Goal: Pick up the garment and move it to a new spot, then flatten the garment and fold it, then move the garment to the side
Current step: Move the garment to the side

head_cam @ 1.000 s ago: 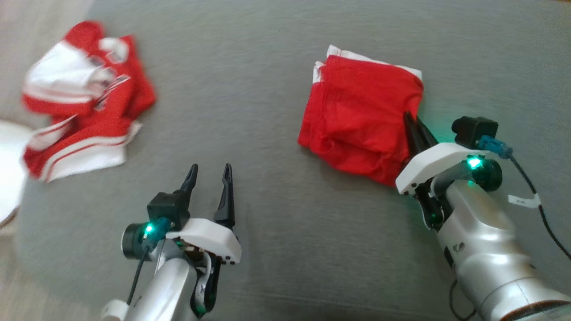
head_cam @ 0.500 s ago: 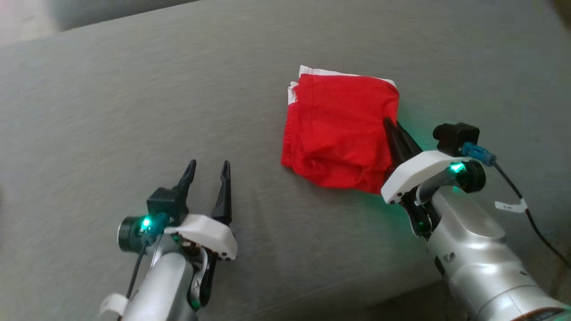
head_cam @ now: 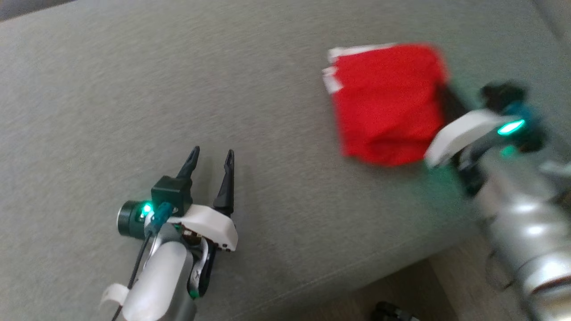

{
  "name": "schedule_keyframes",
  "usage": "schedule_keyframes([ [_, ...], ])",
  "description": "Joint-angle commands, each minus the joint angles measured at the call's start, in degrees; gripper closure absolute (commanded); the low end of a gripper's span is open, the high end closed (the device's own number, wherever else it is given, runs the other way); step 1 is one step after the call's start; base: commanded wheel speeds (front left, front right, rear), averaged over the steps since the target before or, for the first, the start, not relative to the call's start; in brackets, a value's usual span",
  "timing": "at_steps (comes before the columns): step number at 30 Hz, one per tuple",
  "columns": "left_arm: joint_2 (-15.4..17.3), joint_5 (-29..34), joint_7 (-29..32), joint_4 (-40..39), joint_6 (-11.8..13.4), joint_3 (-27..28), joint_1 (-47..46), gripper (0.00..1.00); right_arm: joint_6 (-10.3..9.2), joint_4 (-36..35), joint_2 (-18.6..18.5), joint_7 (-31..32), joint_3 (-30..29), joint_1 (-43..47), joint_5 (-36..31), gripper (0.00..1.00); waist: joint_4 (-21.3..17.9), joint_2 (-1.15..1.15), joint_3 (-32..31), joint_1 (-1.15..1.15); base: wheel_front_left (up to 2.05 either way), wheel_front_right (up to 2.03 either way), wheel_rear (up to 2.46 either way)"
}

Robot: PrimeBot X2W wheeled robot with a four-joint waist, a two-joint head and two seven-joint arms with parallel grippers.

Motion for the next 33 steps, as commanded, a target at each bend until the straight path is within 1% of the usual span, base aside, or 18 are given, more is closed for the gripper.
schedule_keyframes([
  [1,0.5,0.6,-0.3,-1.6,0.0,1.6,-2.1,0.00,0.37,0.7,-2.4,-0.8,-0.7,-3.3,-1.7,1.00,3.2,0.00,1.7,0.00,0.00,0.00,0.00],
  [5,0.5,0.9,-0.3,-2.0,-0.1,2.2,-2.2,0.00,0.37,6.8,-8.0,-0.8,-3.7,-8.5,-6.6,1.00,6.4,0.00,3.2,0.00,0.00,0.00,0.00],
  [7,0.5,1.1,-0.3,-2.3,-0.1,2.6,-2.2,0.00,0.37,8.6,-10.4,-0.8,-5.6,-10.5,-8.6,1.00,7.4,0.00,3.8,0.00,0.00,0.00,0.00],
  [8,0.5,1.1,-0.3,-2.3,-0.1,2.6,-2.2,0.00,0.37,8.6,-10.4,-0.8,-5.6,-10.5,-8.6,1.00,7.4,0.00,3.8,0.00,0.00,0.00,0.00],
  [11,0.5,1.1,-0.3,-2.7,-0.1,3.0,-2.0,0.00,0.37,10.0,-13.4,-0.8,-9.0,-12.3,-10.6,1.00,8.4,0.00,4.4,0.00,0.00,0.00,0.00],
  [13,0.5,1.2,-0.3,-2.8,-0.2,3.2,-1.9,0.00,0.37,10.5,-14.7,-0.8,-10.9,-13.0,-12.0,1.00,8.7,0.00,4.6,0.00,0.00,0.00,0.00],
  [17,0.5,1.1,-0.3,-2.8,-0.1,3.4,-1.9,0.00,0.37,10.8,-15.8,-0.8,-14.2,-13.6,-14.6,1.00,8.6,0.00,4.8,0.00,0.00,0.00,0.00],
  [18,0.5,1.1,-0.3,-2.8,-0.1,3.4,-2.0,0.00,0.37,10.8,-15.8,-0.8,-15.0,-13.6,-15.3,0.72,8.5,0.00,4.8,0.00,0.00,0.00,0.00],
  [19,0.5,1.1,-0.3,-2.9,0.0,3.4,-2.0,0.00,0.37,10.7,-15.7,-0.8,-16.0,-13.7,-15.8,0.27,8.3,0.00,4.9,0.00,0.00,0.00,0.00],
  [20,0.5,1.1,-0.3,-2.9,0.0,3.4,-2.1,0.00,0.37,10.4,-15.4,-0.8,-17.2,-13.7,-16.0,0.00,8.2,0.00,4.8,0.00,0.00,0.00,0.00],
  [23,0.5,1.0,-0.3,-2.8,0.0,3.4,-2.5,0.00,0.37,6.7,-14.9,-0.8,-19.8,-13.3,-17.9,0.00,8.0,0.00,4.7,0.00,0.00,0.00,0.00],
  [24,0.5,1.0,-0.3,-2.9,0.0,3.4,-2.7,0.00,0.37,2.5,-14.3,-0.8,-22.2,-12.3,-18.8,0.00,8.2,0.00,4.3,0.00,0.00,0.00,0.00],
  [26,0.5,0.8,-0.3,-3.0,0.1,3.5,-2.7,0.00,0.37,-2.4,-13.2,-0.8,-24.5,-10.9,-19.7,0.00,8.5,0.00,3.6,0.00,0.00,0.00,0.00],
  [28,0.5,0.5,-0.3,-3.0,0.4,3.7,-2.5,0.00,0.37,-7.4,-11.2,-0.8,-26.0,-9.1,-20.3,0.00,9.1,0.00,2.7,0.00,0.00,0.00,0.00],
  [30,0.5,0.2,-0.3,-3.1,0.8,4.0,-2.0,0.00,0.37,-11.7,-8.4,-0.8,-26.8,-7.2,-20.3,0.00,9.9,0.00,1.6,0.00,0.00,0.00,0.00],
  [33,0.5,-0.4,-0.3,-3.2,1.6,4.5,-1.1,0.00,0.37,-17.2,-4.3,-0.8,-26.3,-3.6,-20.0,0.00,11.6,0.00,-0.3,0.00,0.00,0.00,0.00],
])
